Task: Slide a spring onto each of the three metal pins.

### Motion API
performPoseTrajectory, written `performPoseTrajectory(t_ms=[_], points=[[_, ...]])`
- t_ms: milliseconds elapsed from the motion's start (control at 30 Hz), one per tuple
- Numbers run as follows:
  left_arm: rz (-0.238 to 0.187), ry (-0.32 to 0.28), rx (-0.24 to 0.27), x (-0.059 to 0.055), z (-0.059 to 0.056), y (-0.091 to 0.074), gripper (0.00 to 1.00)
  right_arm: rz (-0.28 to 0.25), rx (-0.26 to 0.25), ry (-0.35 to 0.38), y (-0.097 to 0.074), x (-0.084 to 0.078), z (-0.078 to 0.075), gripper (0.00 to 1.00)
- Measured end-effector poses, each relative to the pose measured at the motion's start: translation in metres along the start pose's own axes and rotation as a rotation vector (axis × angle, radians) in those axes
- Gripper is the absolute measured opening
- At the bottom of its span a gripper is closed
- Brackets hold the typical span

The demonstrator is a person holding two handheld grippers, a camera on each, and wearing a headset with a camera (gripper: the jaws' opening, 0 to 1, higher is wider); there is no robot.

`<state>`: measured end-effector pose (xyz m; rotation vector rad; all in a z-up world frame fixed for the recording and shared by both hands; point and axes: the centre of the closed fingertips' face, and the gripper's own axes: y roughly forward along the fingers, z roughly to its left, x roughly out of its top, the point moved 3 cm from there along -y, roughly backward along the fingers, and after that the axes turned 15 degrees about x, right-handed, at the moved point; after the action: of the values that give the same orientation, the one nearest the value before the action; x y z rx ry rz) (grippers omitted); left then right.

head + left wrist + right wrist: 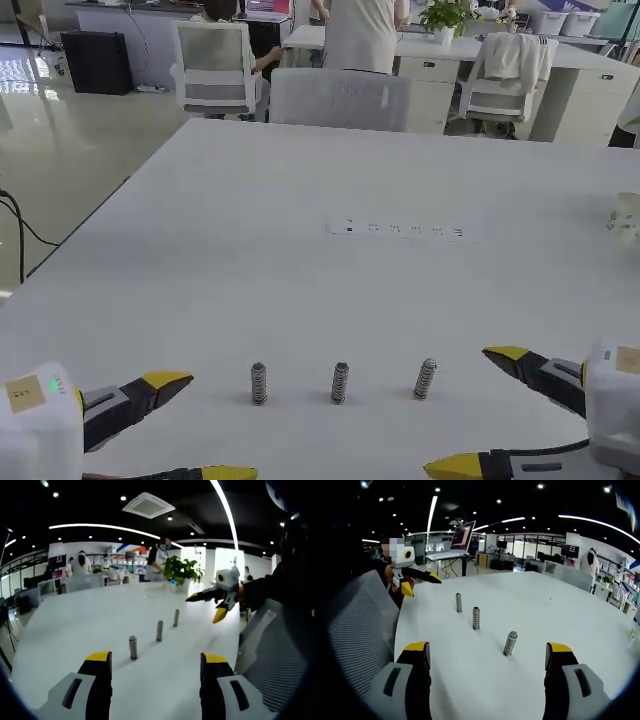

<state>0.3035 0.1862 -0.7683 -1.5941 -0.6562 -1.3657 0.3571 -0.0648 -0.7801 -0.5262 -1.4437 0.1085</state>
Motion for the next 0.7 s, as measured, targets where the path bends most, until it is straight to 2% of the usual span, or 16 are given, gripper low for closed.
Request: performPoseTrajectory(t_ms=[167,300,533,700], points=[[-0.001,-0.01,0.029,-0.004,0.001,0.002,0.7,-0.032,-0.021,0.015,0.003,-0.004,-0.003,0.96],[0.005,-0.016,0.039,-0.011,0.0,0.003,0.71,-0.013,-0.011,0.019,0.007,-0.011,0.002,0.95],[0.015,-0.035,0.046,-0.018,0.0,0.004,0.72,-0.026,-0.011,0.025,0.008,-0.007,0.001,0.93],[0.017,-0.049,0.053,-0.018,0.004,0.005,0.72,-0.027,-0.007,0.03,0.009,-0.006,0.003,0.92]])
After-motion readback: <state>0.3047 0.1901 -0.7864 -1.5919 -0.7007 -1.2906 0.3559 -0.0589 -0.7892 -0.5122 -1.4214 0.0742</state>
